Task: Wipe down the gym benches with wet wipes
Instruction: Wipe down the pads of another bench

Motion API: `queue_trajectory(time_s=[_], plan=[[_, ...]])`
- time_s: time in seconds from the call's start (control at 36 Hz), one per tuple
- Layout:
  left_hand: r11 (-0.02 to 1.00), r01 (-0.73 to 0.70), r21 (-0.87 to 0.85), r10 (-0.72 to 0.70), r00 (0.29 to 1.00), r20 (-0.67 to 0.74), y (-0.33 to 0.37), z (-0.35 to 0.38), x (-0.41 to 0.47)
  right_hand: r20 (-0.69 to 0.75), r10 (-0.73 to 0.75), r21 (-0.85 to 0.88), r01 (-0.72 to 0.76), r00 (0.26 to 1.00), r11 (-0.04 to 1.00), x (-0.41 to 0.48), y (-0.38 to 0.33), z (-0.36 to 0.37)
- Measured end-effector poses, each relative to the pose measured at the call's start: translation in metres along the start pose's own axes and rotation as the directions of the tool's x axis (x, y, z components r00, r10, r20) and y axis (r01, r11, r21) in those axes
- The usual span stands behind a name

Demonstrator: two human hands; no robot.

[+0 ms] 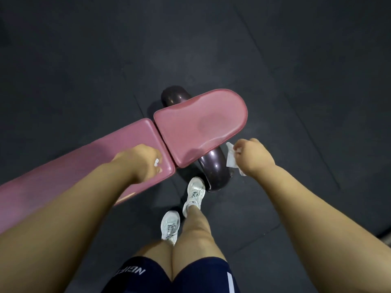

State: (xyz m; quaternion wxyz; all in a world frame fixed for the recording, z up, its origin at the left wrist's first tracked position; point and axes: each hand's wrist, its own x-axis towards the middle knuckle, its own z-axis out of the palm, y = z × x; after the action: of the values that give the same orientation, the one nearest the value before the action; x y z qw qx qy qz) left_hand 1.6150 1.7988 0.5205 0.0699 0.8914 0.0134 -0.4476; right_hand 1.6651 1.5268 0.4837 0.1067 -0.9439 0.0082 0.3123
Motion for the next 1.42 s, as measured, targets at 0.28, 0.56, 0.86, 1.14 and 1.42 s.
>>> queue_trajectory(time_s=[0.28,0.56,0.86,1.14,1.42], plan=[[0.992,-0.067,-0.107,0.067,0.998,0.004,-0.001,-0.009,0.117,0.011,0.042,0.12,-0.043,0.999,0.992,0.116,0.013,0.026],[0.975,-0.114,-0.192,0.09,0.988,-0.129,-0.008,-0.012,0.242,-0.218,0.099,0.227,-0.048,0.971,0.973,0.207,0.003,0.049],[0.952,-0.269,-0.148,0.223,0.937,-0.27,-0.012,-0.022,0.322,-0.421,0.357,0.387,-0.191,0.834,0.902,0.3,0.014,0.034],[0.94,-0.253,-0.23,0.196,0.95,-0.242,-0.018,-0.013,0.336,-0.39,-0.185,0.242,0.294,0.902,0.925,0.314,-0.05,0.07],[0.945,-0.199,-0.258,0.147,0.967,-0.208,-0.014,-0.011,0.336,-0.562,0.317,0.297,-0.172,0.764,0.939,0.291,0.031,0.069]])
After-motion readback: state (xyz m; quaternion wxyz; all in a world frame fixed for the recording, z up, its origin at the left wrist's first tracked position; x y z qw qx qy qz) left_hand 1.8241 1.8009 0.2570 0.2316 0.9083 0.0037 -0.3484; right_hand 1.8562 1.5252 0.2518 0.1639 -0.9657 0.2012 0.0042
